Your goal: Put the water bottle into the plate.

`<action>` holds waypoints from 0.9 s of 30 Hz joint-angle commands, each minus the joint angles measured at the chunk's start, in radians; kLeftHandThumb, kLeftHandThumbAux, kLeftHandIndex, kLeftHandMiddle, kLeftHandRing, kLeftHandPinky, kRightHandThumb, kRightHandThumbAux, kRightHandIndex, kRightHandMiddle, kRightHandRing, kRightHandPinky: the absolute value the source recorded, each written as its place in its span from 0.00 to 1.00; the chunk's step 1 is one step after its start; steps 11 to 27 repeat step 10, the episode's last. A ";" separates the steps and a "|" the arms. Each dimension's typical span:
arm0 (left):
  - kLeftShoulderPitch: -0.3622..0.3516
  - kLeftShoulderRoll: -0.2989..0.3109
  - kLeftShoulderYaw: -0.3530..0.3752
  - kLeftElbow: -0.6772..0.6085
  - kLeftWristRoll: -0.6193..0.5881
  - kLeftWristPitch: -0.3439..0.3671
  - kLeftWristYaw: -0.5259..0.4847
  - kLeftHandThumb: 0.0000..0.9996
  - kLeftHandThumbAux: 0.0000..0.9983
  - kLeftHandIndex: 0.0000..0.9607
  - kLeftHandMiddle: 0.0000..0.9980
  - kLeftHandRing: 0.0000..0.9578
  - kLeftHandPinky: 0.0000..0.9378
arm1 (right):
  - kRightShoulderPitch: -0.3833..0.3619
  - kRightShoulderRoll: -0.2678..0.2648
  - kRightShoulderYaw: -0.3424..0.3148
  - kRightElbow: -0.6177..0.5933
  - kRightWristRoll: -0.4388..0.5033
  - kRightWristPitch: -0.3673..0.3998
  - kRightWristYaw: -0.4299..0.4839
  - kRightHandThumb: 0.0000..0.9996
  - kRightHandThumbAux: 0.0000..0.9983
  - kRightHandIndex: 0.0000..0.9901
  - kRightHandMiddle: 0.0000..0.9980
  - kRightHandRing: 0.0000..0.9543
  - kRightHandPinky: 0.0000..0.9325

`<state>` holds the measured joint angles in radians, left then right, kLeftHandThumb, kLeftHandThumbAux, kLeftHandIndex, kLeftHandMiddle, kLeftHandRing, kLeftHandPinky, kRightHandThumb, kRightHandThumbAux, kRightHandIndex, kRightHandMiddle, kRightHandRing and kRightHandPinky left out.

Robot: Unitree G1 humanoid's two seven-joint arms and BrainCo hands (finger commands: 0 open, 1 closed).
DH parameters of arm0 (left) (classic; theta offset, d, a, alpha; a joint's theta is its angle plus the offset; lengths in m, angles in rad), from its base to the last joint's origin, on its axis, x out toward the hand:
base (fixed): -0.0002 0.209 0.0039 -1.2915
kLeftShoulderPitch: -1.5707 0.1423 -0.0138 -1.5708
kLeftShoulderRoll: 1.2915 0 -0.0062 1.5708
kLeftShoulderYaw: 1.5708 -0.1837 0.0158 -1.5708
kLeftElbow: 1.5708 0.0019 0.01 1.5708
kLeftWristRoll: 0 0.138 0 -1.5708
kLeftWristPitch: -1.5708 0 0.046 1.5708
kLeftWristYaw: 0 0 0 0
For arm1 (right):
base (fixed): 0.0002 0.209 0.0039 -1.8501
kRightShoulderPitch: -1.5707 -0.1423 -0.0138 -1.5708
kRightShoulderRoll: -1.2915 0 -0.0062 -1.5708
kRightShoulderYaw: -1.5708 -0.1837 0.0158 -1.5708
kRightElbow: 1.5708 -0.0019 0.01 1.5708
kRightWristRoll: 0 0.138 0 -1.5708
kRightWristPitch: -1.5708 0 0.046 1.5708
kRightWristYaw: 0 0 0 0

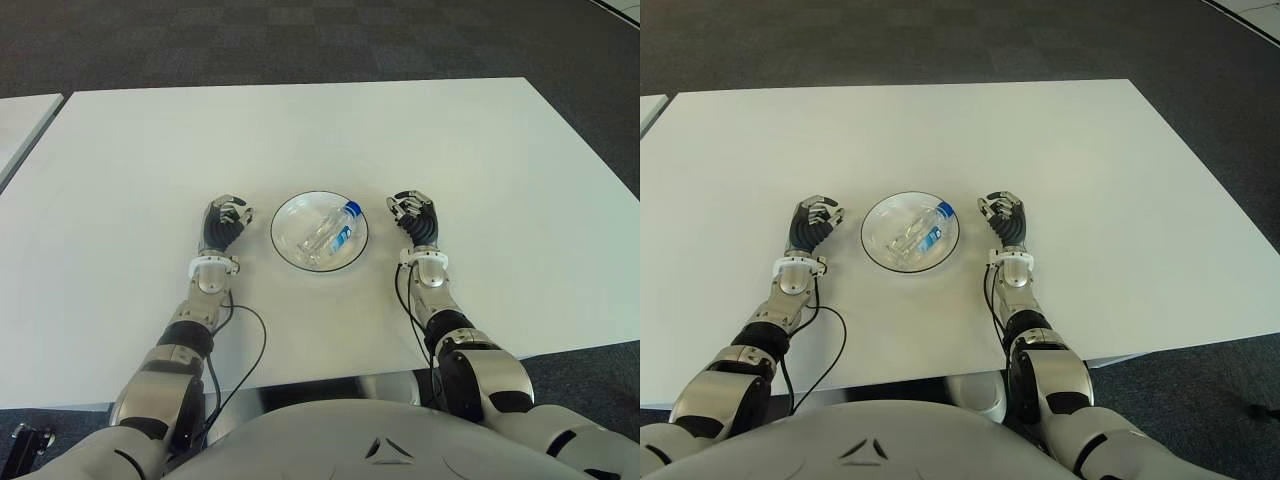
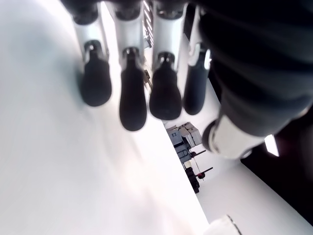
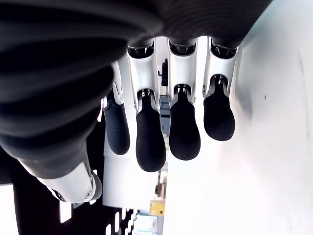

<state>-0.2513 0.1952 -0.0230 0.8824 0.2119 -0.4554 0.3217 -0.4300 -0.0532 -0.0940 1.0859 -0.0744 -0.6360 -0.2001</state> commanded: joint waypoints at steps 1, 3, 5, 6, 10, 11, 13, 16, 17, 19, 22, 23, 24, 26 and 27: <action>0.052 -0.033 -0.012 0.028 -0.009 0.039 -0.039 0.71 0.72 0.46 0.77 0.80 0.83 | 0.023 0.000 0.007 0.006 0.000 0.062 0.013 0.71 0.73 0.44 0.70 0.73 0.75; 0.052 -0.035 -0.008 0.030 -0.015 0.037 -0.042 0.71 0.72 0.46 0.77 0.81 0.83 | 0.023 -0.003 0.012 0.002 -0.005 0.078 0.014 0.71 0.73 0.44 0.70 0.73 0.75; 0.052 -0.036 -0.004 0.031 -0.020 0.036 -0.044 0.71 0.72 0.46 0.77 0.81 0.83 | 0.024 -0.005 0.017 -0.003 -0.010 0.092 0.013 0.71 0.73 0.44 0.70 0.73 0.75; 0.052 -0.037 -0.004 0.031 -0.022 0.036 -0.045 0.71 0.72 0.46 0.77 0.81 0.83 | 0.025 -0.006 0.019 -0.006 -0.011 0.097 0.013 0.71 0.73 0.44 0.70 0.73 0.75; 0.048 -0.039 0.003 0.036 -0.032 0.033 -0.045 0.71 0.72 0.46 0.77 0.81 0.83 | 0.026 -0.009 0.026 -0.017 -0.016 0.127 0.009 0.71 0.73 0.44 0.69 0.73 0.75; 0.048 -0.039 0.003 0.036 -0.032 0.033 -0.045 0.71 0.72 0.46 0.77 0.81 0.83 | 0.026 -0.009 0.026 -0.017 -0.016 0.127 0.009 0.71 0.73 0.44 0.69 0.73 0.75; 0.048 -0.039 0.003 0.036 -0.032 0.033 -0.045 0.71 0.72 0.46 0.77 0.81 0.83 | 0.026 -0.009 0.026 -0.017 -0.016 0.127 0.009 0.71 0.73 0.44 0.69 0.73 0.75; 0.048 -0.039 0.003 0.036 -0.032 0.033 -0.045 0.71 0.72 0.46 0.77 0.81 0.83 | 0.026 -0.009 0.026 -0.017 -0.016 0.127 0.009 0.71 0.73 0.44 0.69 0.73 0.75; 0.048 -0.039 0.003 0.036 -0.032 0.033 -0.045 0.71 0.72 0.46 0.77 0.81 0.83 | 0.026 -0.009 0.026 -0.017 -0.016 0.127 0.009 0.71 0.73 0.44 0.69 0.73 0.75; 0.048 -0.039 0.003 0.036 -0.032 0.033 -0.045 0.71 0.72 0.46 0.77 0.81 0.83 | 0.026 -0.009 0.026 -0.017 -0.016 0.127 0.009 0.71 0.73 0.44 0.69 0.73 0.75; 0.048 -0.039 0.003 0.036 -0.032 0.033 -0.045 0.71 0.72 0.46 0.77 0.81 0.83 | 0.026 -0.009 0.026 -0.017 -0.016 0.127 0.009 0.71 0.73 0.44 0.69 0.73 0.75; 0.048 -0.039 0.003 0.036 -0.032 0.033 -0.045 0.71 0.72 0.46 0.77 0.81 0.83 | 0.026 -0.009 0.026 -0.017 -0.016 0.127 0.009 0.71 0.73 0.44 0.69 0.73 0.75; 0.048 -0.039 0.003 0.036 -0.032 0.033 -0.045 0.71 0.72 0.46 0.77 0.81 0.83 | 0.026 -0.009 0.026 -0.017 -0.016 0.127 0.009 0.71 0.73 0.44 0.69 0.73 0.75; 0.048 -0.039 0.003 0.036 -0.032 0.033 -0.045 0.71 0.72 0.46 0.77 0.81 0.83 | 0.026 -0.009 0.026 -0.017 -0.016 0.127 0.009 0.71 0.73 0.44 0.69 0.73 0.75; 0.048 -0.039 0.003 0.036 -0.032 0.033 -0.045 0.71 0.72 0.46 0.77 0.81 0.83 | 0.026 -0.009 0.026 -0.017 -0.016 0.127 0.009 0.71 0.73 0.44 0.69 0.73 0.75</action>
